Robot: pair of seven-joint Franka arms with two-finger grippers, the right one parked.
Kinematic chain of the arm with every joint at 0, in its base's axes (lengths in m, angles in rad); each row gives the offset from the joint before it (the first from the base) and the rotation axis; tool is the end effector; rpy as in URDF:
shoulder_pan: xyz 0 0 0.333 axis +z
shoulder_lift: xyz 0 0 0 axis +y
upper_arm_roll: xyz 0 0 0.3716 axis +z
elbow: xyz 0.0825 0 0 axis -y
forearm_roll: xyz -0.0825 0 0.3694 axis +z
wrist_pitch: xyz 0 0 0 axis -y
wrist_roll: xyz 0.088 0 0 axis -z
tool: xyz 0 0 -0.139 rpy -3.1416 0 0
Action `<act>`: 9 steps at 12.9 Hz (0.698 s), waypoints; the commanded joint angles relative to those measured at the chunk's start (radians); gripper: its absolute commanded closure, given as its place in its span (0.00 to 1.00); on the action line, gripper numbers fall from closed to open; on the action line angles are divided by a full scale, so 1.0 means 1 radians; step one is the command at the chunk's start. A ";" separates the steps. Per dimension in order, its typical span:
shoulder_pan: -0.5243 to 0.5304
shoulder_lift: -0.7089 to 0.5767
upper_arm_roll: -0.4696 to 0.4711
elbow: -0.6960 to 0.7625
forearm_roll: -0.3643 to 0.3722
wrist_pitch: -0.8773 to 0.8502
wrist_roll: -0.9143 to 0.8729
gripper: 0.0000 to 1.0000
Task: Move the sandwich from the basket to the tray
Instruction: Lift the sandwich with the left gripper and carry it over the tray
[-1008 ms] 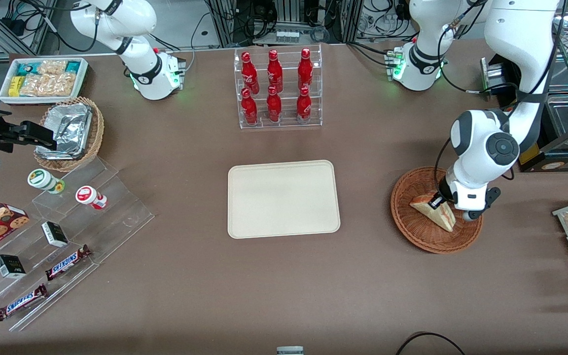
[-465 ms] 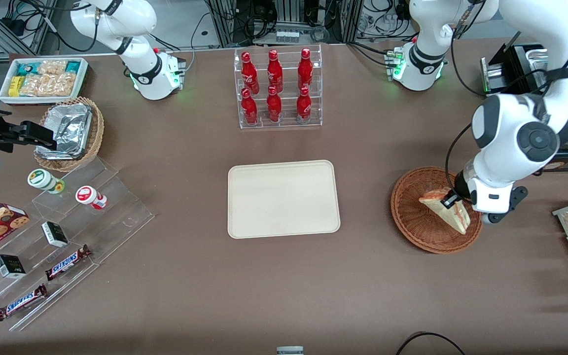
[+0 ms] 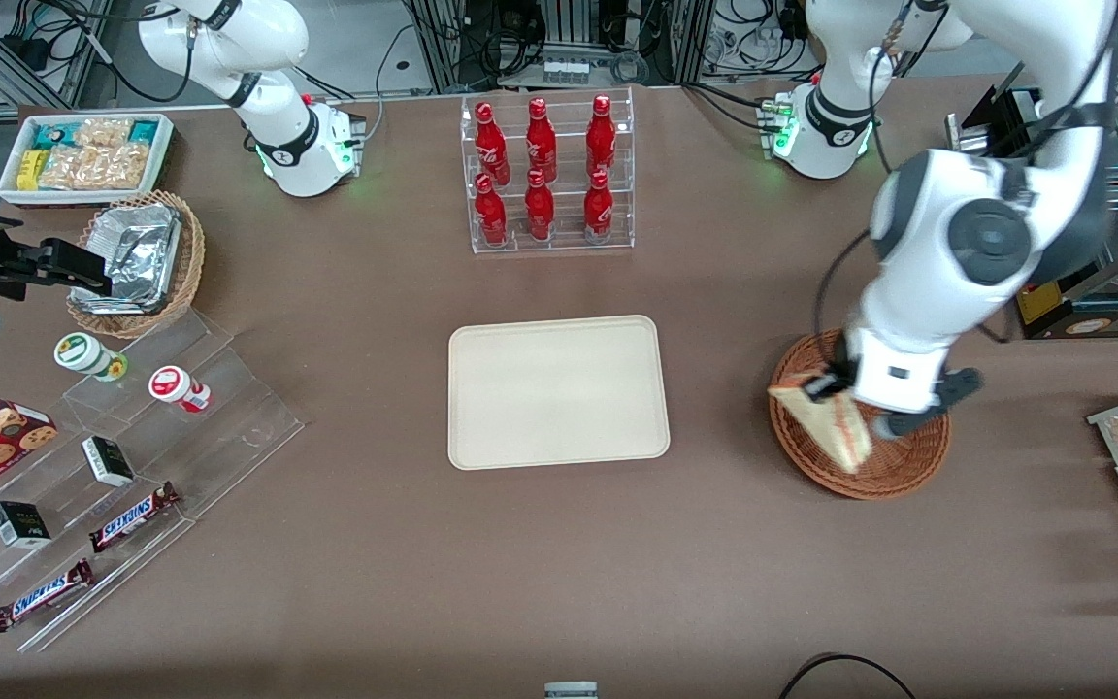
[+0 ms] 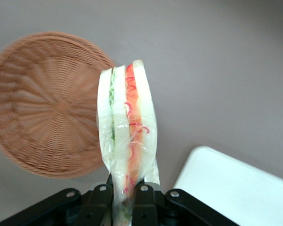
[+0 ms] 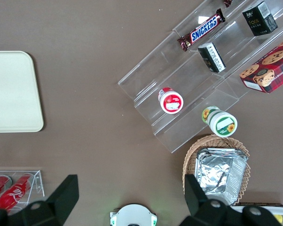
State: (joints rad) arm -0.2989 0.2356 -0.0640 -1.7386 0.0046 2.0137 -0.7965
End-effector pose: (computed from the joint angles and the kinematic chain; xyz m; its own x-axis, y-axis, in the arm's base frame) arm 0.5925 -0.2212 0.4708 0.9070 0.4205 0.0203 0.4197 -0.9069 0.0361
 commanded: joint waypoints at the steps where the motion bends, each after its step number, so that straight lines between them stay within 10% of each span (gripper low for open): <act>1: -0.129 0.096 0.010 0.117 0.011 -0.013 -0.012 1.00; 9: -0.388 0.341 0.012 0.318 0.018 0.000 -0.055 1.00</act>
State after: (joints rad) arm -0.6437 0.5037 -0.0682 -1.5114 0.0063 2.0191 -0.8260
